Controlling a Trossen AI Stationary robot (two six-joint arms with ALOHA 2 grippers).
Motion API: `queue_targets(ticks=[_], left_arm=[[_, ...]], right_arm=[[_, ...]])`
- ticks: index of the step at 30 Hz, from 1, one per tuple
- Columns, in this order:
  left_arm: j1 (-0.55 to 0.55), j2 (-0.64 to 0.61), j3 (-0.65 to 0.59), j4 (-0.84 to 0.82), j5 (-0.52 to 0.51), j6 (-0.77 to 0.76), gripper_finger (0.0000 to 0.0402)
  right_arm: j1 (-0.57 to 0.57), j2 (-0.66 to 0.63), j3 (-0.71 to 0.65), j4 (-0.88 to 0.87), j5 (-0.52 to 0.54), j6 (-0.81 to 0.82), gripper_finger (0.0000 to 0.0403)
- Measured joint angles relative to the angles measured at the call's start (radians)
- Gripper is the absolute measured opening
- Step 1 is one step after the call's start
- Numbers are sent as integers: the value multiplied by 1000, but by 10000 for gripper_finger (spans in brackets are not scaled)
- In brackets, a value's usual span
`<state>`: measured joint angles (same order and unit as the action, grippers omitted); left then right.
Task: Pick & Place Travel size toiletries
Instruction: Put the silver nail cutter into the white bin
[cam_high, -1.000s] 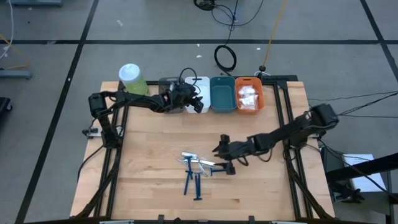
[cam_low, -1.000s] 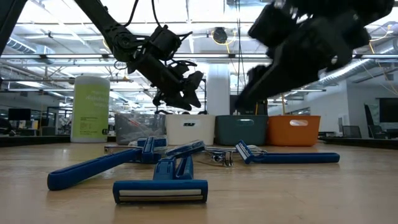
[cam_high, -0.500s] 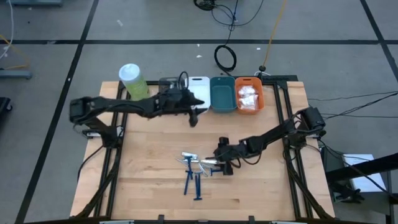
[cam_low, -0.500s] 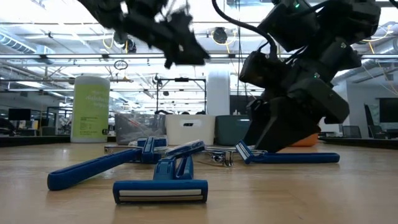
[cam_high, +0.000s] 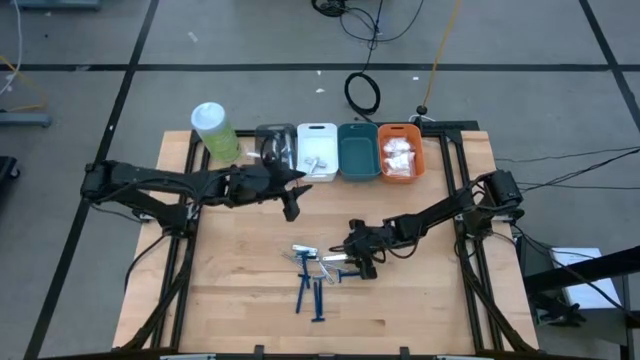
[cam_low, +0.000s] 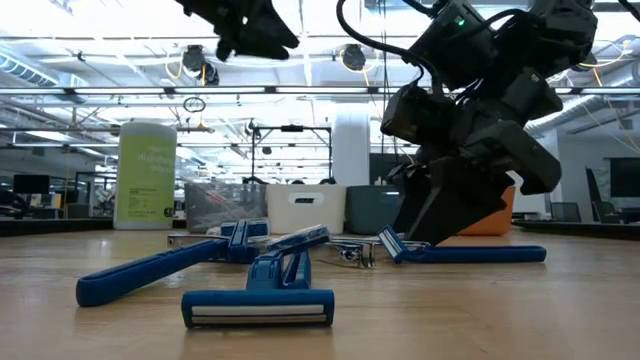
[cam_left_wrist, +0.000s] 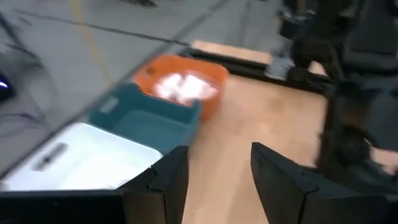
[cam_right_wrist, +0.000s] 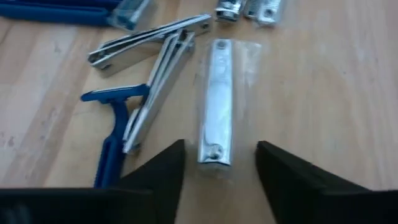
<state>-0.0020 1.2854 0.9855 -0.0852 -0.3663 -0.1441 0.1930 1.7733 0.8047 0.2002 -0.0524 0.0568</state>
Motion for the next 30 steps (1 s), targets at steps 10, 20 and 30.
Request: queue_targets(ticks=[10,20,30], left_arm=[[-28,39,-1,-13,-93,17,170],[-28,50,0,-22,-93,33,170],[-28,50,-64,115,-82,84,170]], right_arm=[[-26,1,-2,6,-9,-79,40],[-70,-92,-16,-59,57,-96,40],[-206,-395,-308,348,99,-89,40]])
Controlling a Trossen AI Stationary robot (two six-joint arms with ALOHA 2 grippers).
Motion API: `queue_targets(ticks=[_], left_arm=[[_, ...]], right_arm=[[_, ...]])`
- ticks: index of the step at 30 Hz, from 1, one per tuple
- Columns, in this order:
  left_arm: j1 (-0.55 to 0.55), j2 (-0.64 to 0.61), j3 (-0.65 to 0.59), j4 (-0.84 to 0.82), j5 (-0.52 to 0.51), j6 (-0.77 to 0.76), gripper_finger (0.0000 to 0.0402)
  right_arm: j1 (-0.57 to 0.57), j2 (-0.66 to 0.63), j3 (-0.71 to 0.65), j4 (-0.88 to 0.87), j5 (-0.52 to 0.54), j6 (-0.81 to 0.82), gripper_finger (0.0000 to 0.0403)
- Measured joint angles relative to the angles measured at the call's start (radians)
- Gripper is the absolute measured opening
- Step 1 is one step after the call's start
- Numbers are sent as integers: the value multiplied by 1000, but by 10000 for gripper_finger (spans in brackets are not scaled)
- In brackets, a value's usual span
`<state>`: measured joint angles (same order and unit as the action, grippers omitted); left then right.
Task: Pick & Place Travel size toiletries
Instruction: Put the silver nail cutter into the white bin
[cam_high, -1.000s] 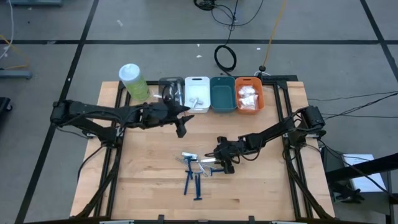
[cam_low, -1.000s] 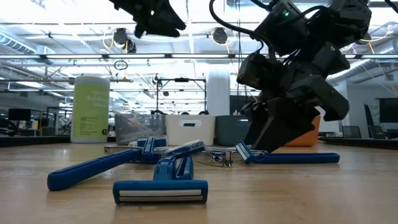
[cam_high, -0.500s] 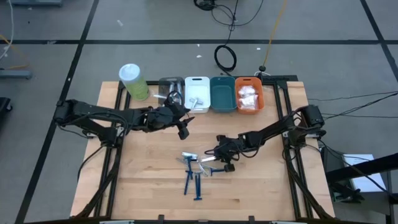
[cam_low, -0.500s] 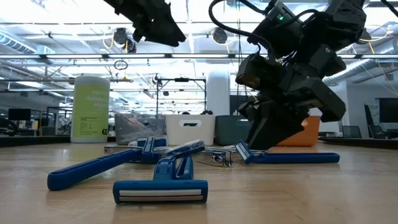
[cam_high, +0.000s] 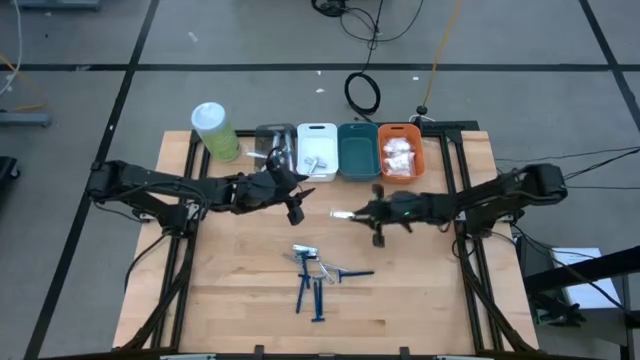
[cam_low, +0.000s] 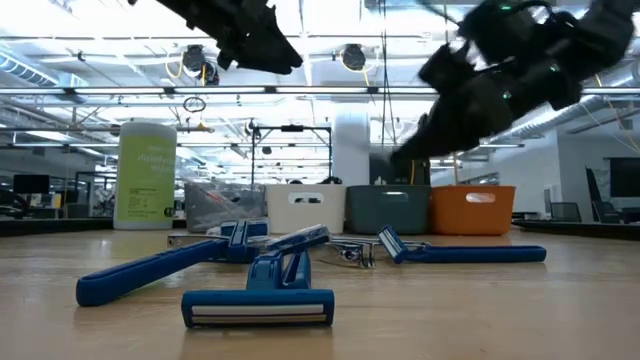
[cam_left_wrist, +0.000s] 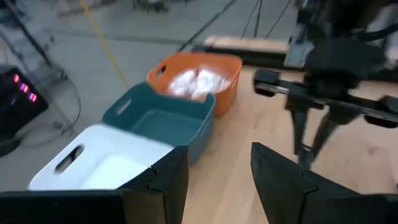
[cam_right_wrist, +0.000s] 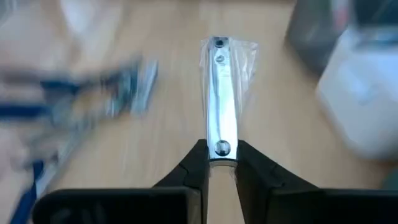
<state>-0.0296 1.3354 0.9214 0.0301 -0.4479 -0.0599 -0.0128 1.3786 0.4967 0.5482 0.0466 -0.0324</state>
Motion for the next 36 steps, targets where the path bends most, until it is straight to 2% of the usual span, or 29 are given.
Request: queue_targets(ticks=[2,6,10,15,21,28,36], left_arm=[[6,0,-67,159,40,36,170],[30,32,-221,555,216,63,170],[44,126,-284,818,341,70,170],[34,282,-239,924,381,86,170],[21,422,-111,973,445,57,170],[-1,508,19,970,552,58,170],[-2,512,42,962,553,90,170]], right_arm=[[-37,-24,-83,190,-22,22,40],[-79,-7,-190,549,-130,110,40],[-62,20,-209,688,-155,127,40],[-34,32,-171,701,-182,111,40],[-9,32,-162,728,-183,92,40],[-7,32,-160,703,-187,91,40],[-8,32,-160,696,-184,90,40]])
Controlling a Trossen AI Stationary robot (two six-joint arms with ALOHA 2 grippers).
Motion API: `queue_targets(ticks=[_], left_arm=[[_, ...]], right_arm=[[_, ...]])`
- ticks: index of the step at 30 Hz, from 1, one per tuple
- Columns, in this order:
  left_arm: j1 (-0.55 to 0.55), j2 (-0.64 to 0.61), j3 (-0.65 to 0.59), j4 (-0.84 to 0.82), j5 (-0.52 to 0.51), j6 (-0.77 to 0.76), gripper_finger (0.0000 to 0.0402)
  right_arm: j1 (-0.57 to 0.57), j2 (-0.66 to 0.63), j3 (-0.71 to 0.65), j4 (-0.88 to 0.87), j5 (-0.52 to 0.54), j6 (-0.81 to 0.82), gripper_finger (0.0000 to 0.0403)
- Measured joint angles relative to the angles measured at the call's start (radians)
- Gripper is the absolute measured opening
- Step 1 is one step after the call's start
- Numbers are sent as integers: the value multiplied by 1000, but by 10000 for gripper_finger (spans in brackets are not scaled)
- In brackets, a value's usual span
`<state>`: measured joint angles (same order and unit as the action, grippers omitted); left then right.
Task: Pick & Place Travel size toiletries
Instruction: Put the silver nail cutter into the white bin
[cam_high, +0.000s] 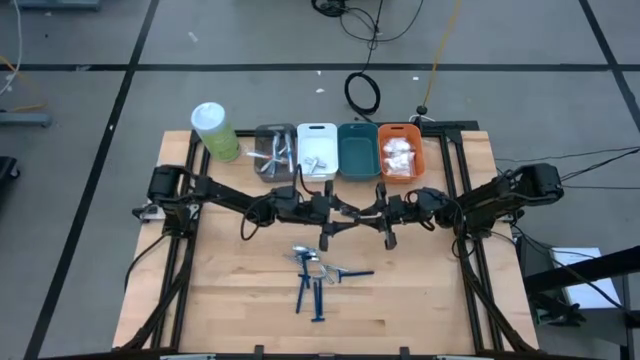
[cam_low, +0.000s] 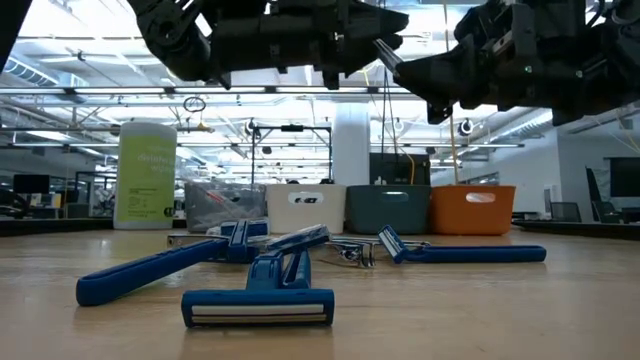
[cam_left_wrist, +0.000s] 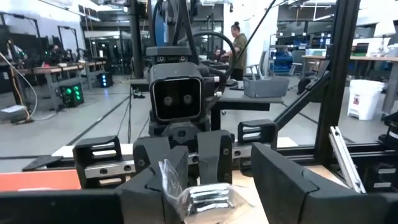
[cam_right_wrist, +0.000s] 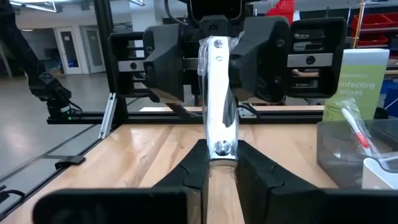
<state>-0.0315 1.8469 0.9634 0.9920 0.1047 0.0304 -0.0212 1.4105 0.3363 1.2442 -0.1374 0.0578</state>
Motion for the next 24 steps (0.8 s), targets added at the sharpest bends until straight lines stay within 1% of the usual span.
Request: queue_targets(ticks=[4,12,18,21,24], left_arm=[[4,0,0,-24,3,16,170],[3,0,0,-37,5,11,170],[3,0,0,-39,5,18,169],[4,0,0,-39,-2,42,149],[4,0,0,-39,-13,76,105]], right_arm=[[2,0,0,3,3,-14,40],[27,0,0,74,5,-37,40],[29,0,0,71,6,-40,40],[29,0,0,64,6,-40,40],[29,0,0,58,5,-40,40]])
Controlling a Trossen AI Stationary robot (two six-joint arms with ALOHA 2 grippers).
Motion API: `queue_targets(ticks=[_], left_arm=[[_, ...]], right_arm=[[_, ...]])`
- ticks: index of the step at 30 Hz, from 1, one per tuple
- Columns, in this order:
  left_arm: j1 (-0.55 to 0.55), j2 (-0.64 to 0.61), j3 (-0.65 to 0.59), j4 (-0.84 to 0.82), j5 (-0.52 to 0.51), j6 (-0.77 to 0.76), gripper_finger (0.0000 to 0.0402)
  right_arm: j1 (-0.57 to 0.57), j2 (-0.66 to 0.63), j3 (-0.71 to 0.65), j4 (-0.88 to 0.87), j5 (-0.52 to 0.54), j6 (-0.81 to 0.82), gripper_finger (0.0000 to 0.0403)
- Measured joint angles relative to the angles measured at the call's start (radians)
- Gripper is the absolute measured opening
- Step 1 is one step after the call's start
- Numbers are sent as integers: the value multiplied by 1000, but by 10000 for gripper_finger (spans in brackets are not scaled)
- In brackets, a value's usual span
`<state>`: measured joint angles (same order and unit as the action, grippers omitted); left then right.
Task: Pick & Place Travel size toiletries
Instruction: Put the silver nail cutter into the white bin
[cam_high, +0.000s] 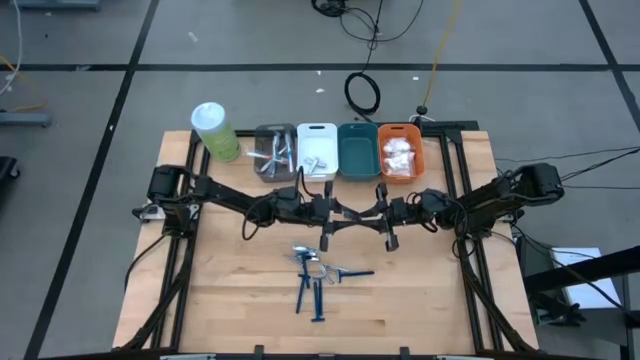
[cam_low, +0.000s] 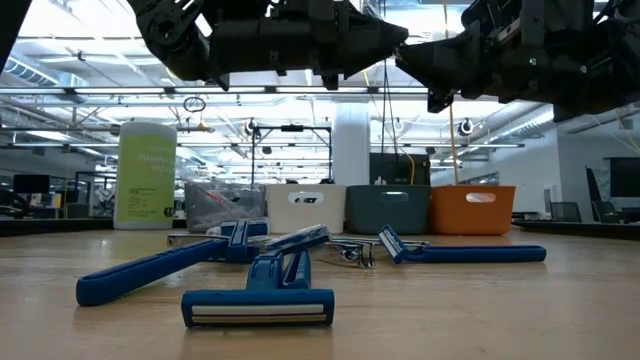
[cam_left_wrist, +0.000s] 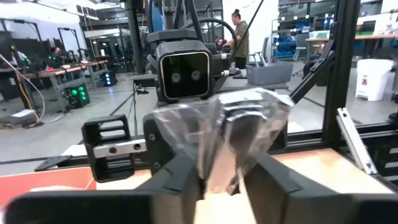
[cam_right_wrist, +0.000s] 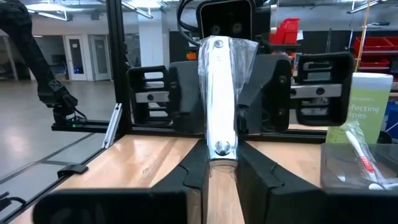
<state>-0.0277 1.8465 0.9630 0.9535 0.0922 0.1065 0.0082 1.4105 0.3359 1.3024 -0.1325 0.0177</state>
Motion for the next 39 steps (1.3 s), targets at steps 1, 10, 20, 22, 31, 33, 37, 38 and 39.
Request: queue_targets(ticks=[1,10,20,22,31,33,37,38,39], left_arm=[[0,0,0,0,0,8,87],[1,-6,-2,-8,-34,-11,37],[26,-187,0,-282,-226,71,39],[46,-233,0,-400,-353,44,39],[224,-247,-31,-656,-632,-227,39],[265,-215,-37,-670,-627,-267,39],[335,-146,-38,-661,-569,-303,55],[348,-132,-37,-655,-545,-313,60],[360,-119,-37,-652,-519,-322,65]], right_arm=[[0,0,0,-4,0,0,40],[0,-2,0,-23,7,11,56],[0,0,0,-262,133,138,229],[0,0,0,-280,135,132,250],[-17,0,0,-284,136,124,268],[-21,0,0,-284,136,127,264],[-22,0,0,-290,136,127,257],[-22,0,0,-291,136,127,256],[-22,0,0,-291,136,127,256]])
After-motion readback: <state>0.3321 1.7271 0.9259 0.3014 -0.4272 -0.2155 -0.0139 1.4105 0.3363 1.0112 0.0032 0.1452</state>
